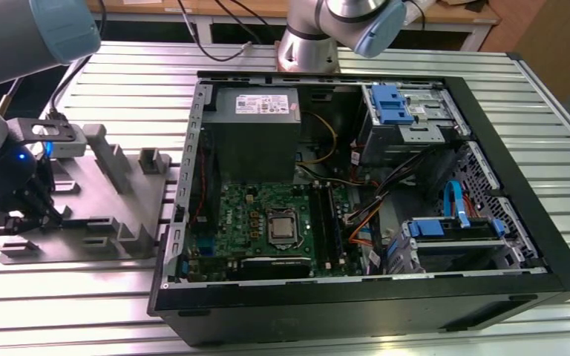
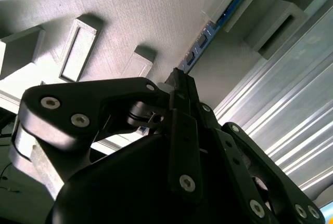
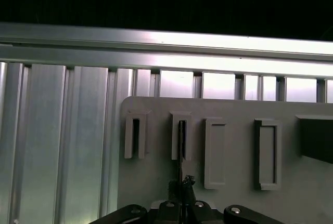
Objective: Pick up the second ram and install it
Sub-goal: 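Pick up the second ram and move it above second insertion slot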
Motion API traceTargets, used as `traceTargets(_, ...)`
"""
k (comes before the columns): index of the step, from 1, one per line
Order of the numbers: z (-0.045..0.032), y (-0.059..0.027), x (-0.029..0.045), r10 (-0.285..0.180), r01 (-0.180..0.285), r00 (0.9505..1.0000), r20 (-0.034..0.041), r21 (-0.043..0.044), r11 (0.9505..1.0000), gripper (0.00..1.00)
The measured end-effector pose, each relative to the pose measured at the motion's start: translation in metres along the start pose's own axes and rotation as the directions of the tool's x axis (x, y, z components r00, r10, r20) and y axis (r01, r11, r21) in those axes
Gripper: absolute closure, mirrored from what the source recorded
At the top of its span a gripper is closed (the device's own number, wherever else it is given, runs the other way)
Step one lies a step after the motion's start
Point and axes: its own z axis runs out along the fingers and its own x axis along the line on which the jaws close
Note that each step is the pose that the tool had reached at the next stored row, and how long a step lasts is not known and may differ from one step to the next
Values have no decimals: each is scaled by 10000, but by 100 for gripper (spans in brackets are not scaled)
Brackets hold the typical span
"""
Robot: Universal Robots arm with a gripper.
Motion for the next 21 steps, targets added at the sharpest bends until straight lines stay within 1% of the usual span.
traceTargets(9,-3,0,0,4,-4,10000,1,0,10000,89)
traceTargets(12,-2,0,0,201,-201,9998,6,4,9998,89)
traceTargets(17,-1,0,0,221,-221,9998,9,8,9998,89)
traceTargets(21,-48,2,-2,221,-221,9998,9,7,9998,89)
